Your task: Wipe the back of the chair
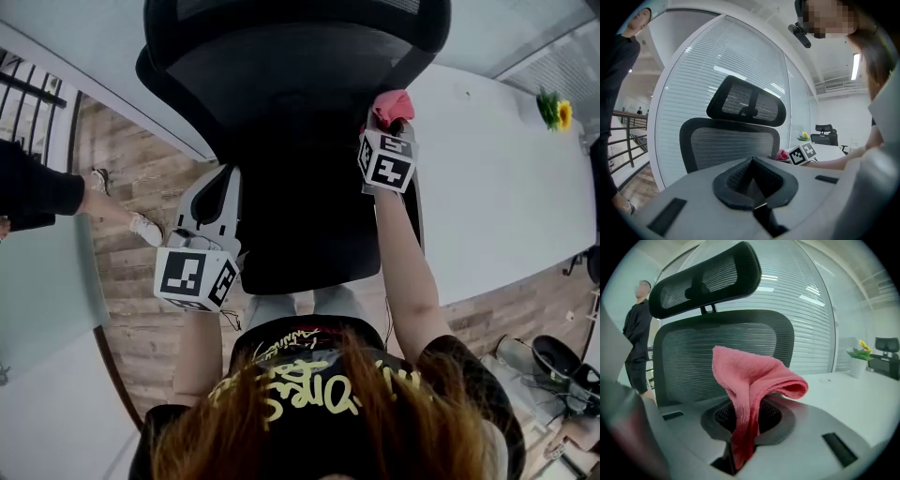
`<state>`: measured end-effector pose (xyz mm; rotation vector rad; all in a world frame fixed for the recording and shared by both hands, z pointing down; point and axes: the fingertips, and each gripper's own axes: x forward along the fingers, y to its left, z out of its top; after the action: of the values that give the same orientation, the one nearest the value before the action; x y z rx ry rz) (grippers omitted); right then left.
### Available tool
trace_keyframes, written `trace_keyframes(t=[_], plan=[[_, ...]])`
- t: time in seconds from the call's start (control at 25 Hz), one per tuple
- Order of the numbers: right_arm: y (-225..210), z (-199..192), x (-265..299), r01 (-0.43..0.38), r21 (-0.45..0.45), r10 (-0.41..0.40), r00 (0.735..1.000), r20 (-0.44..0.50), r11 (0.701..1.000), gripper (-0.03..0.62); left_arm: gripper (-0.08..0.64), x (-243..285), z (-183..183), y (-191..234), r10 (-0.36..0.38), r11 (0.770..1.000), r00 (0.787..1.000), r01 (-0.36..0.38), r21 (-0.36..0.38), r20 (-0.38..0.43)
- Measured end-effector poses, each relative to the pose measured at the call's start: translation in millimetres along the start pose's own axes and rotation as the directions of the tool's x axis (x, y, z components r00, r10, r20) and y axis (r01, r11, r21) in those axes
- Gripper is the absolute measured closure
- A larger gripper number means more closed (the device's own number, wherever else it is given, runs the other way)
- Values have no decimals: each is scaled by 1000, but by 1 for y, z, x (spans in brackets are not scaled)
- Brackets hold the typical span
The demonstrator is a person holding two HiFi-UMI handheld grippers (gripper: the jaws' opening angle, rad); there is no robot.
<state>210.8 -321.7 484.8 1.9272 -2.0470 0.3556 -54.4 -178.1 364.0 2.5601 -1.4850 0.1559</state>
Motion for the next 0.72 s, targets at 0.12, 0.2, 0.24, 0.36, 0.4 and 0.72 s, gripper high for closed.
trace_keyframes(t=[0.12, 0.2, 0.24, 0.36, 0.4, 0.72], plan=[[-9, 1, 11, 28, 19, -28, 1000, -6, 999, 528, 568, 0, 2, 2, 19, 1000, 1000, -19, 1, -1], [-19, -3, 19, 53, 36, -52, 999, -14, 998, 528, 568, 2, 1, 4, 33, 999, 999, -33, -4, -5], [-23, -6, 24, 62, 45, -61, 998, -22, 997, 528, 568, 2, 0, 6, 42, 999, 999, -42, -7, -10], [-27, -15, 36, 69, 64, -67, 997, -38, 996, 528, 568, 0, -6, 16, 68, 998, 997, -69, -14, -26], [-27, -15, 38, 69, 60, -67, 997, -34, 996, 528, 568, -3, -7, 21, 77, 997, 997, -77, -15, -30], [-8, -16, 34, 95, 64, -95, 995, -11, 993, 528, 568, -16, -7, 46, 111, 994, 994, -111, -22, -19]])
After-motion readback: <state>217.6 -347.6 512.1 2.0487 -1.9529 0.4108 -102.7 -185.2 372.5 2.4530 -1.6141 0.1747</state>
